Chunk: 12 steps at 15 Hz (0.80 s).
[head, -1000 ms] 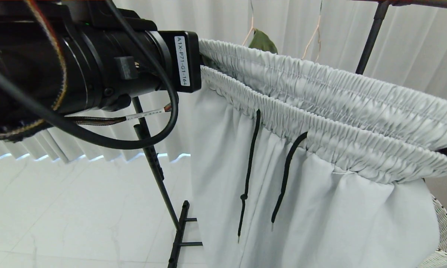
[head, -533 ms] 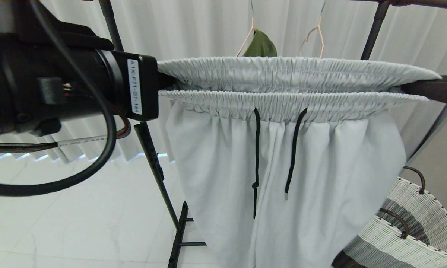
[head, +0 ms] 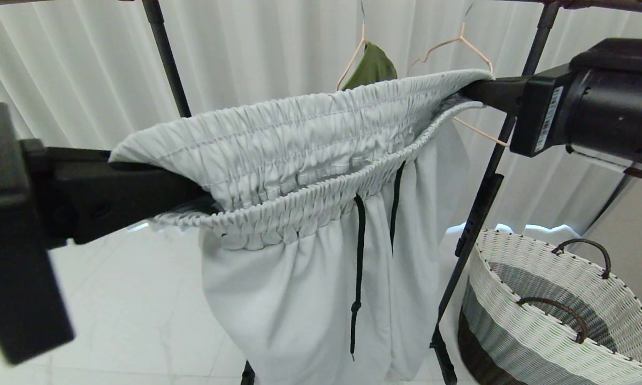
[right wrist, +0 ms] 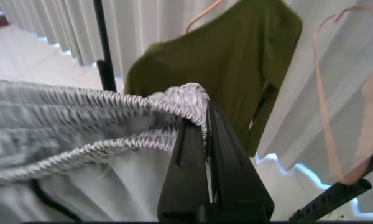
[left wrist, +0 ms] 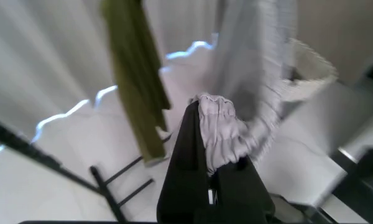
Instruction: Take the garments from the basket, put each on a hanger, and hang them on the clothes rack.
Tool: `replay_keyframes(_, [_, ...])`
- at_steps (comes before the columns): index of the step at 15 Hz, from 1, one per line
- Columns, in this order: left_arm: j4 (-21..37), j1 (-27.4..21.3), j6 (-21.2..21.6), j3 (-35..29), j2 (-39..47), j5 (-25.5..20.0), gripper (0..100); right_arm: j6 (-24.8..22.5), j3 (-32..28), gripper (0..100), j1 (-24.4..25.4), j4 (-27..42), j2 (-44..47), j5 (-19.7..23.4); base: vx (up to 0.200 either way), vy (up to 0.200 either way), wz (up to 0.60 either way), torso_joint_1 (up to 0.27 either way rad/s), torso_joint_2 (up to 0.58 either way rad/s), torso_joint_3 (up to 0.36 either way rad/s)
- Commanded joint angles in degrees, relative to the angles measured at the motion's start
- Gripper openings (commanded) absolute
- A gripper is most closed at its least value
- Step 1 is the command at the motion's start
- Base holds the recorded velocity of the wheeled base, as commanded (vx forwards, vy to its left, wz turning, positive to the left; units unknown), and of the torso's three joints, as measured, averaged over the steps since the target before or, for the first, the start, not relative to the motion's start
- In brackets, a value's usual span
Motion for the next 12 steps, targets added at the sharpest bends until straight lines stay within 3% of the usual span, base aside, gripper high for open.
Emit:
replay_keyframes(1, [0.13, -3.67, 0.02, 0.73, -2.65, -0.01, 0, -0.06, 0.02, 0, -0.22, -0.08, 2.02, 0.03, 0.000, 0.000, 0.00, 0.000, 0.00, 0.000])
replay_keyframes(5, [0.04, -3.76, 0.37, 1.25, -2.04, 0.17, 0, -0.15, -0.07, 0, -2.15, 0.63, 0.97, -0.06, 0.000, 0.000, 0.00, 0.000, 0.00, 0.000])
replay_keyframes(9, [-0.93, 7.49, 1.78, -1.73, 3.94, 1.66, 0, -1.21, -5.17, 0, -4.17, 10.30, -3.25, -0.06, 0.000, 0.000, 0.00, 0.000, 0.00, 0.000])
replay_keyframes(12, [-7.96, 11.97, 5.65, -1.91, 7.28, 1.84, 0, -1.21, -5.52, 0, -4.09, 15.48, -6.85, -0.50, 0.000, 0.000, 0.00, 0.000, 0.00, 0.000])
